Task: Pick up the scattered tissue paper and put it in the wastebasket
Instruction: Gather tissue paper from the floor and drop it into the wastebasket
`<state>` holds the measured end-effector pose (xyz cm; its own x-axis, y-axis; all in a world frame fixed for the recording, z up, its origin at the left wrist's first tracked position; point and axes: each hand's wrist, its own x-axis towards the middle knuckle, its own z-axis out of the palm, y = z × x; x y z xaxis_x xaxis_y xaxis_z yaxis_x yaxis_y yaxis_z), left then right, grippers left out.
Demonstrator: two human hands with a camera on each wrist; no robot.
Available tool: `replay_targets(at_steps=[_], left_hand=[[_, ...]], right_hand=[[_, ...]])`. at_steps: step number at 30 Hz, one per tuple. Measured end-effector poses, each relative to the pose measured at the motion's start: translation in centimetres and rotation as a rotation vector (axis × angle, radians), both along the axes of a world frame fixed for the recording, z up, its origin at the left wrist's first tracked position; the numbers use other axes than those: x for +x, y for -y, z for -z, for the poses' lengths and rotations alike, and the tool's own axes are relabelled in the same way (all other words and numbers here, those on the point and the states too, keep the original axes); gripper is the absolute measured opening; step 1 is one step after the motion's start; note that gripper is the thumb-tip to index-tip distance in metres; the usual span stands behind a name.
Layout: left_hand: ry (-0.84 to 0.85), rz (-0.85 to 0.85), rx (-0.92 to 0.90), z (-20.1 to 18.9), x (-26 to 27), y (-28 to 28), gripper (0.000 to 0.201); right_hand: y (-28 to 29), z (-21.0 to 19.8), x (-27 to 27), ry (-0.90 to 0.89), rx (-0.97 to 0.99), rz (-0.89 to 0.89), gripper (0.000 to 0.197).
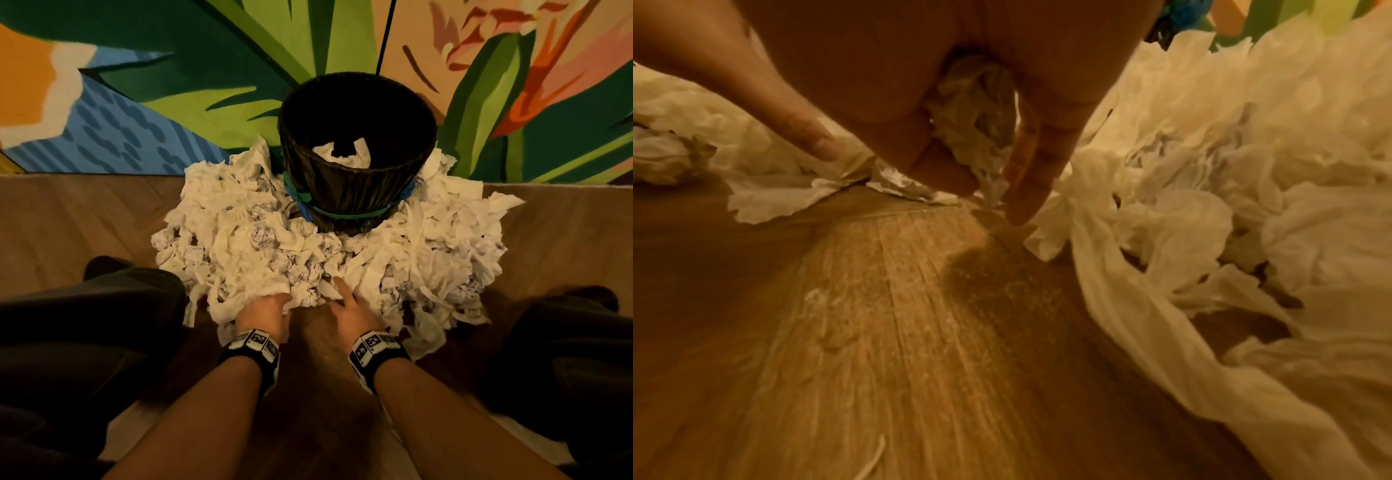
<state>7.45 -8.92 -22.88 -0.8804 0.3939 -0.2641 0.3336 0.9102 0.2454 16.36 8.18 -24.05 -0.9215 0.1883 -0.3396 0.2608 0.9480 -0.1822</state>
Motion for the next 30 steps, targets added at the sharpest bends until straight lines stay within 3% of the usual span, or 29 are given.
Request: replay_targets(at_steps=[3,6,11,14,17,20,24,27,30], left_hand=[[0.000,-0.005,0.001,-0.1,-0.3,-0.1,0.026],[-0.004,-0.040,0.124,-0.1,-0.2,-0.1,0.024],[0.026,-0.148,0.374,-0.7,0.6,-0.2,0.020],[0.036,-0.189,0.469,-1.2,0.6,0.0,0.023],[0.065,-0.259,0.506,-1.7,0.5,0.1,0.022],[0.158,-0.323,0.558,-2.3,0.2,0.0,0.012],[0.191,-0.278,0.660,-3.8,0.1,-0.4,0.038],[0.186,-0.283,0.686,-4.8,-0.3,-0.9,0.035],[0.064,-0.256,0.698,-6.5,-0.6,-1.6,0.027]], right_hand=[[-0.2,0.4,-0.3,0.109,-0.020,0.028,0.067],[-0.3,0.7,-0.4,0.156,-0.068,0.084,0.057],[-0.3,-0.7,-0.6,-0.048,-0.256,0.379,0.027],[-0.9,-2.5,-1.3,-0.154,-0.429,0.612,0.031],[-1.9,-4.5,-1.9,-0.192,-0.530,0.743,0.007],[-2.9,-5.9,-2.1,-0.234,-0.628,0.856,0.013],[-3.6,-7.4,-2.0,-0.279,-0.671,0.861,0.011],[-3.9,-7.9,-2.2,-0.305,-0.684,0.879,0.014],[-3.9,-8.3,-2.6,-0.331,-0.687,0.843,0.013]])
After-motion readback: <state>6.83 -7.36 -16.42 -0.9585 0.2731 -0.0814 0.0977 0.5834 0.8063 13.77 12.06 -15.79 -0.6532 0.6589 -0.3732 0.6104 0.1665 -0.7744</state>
